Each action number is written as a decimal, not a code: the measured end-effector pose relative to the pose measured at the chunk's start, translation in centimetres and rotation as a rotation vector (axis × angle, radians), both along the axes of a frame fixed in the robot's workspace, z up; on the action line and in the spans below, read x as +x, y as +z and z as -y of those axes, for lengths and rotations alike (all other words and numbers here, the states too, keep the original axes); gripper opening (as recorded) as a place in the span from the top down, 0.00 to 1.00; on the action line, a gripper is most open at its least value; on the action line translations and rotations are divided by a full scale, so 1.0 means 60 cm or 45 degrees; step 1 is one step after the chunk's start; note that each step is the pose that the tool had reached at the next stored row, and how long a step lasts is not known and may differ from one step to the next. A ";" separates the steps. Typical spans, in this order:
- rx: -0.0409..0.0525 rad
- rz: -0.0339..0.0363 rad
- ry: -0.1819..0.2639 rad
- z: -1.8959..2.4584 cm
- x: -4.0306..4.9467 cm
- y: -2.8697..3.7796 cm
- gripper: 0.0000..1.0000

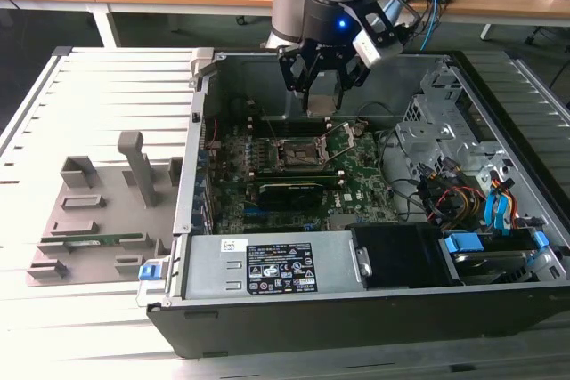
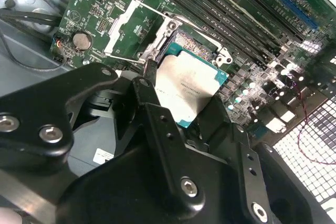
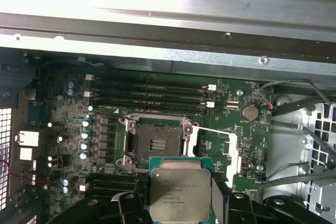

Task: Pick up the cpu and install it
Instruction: 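Pick up the cpu and move it towards the insertion slot, then place the cpu into insertion slot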

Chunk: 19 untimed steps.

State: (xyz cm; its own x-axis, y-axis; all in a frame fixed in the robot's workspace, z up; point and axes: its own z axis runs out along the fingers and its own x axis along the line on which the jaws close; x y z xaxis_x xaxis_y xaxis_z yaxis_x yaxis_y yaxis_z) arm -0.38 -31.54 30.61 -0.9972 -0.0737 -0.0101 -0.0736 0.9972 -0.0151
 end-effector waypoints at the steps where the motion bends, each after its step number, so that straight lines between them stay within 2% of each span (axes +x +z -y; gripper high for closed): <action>1: 0.000 0.0000 0.000 0.0000 0.000 0.000 0.45; 9: 0.000 0.0001 -0.009 0.0000 0.000 0.000 0.45; 16: -0.003 0.0001 -0.119 0.0000 0.000 0.000 0.45; 18: -0.005 0.0001 -0.199 0.0000 0.000 0.000 0.45; 19: -0.006 0.0001 -0.210 0.0000 0.000 0.000 0.45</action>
State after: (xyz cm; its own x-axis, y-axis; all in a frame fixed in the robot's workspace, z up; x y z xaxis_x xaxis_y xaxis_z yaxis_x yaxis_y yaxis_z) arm -0.38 -31.54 30.59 -0.9958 0.0912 -0.0102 0.0914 0.9956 -0.0200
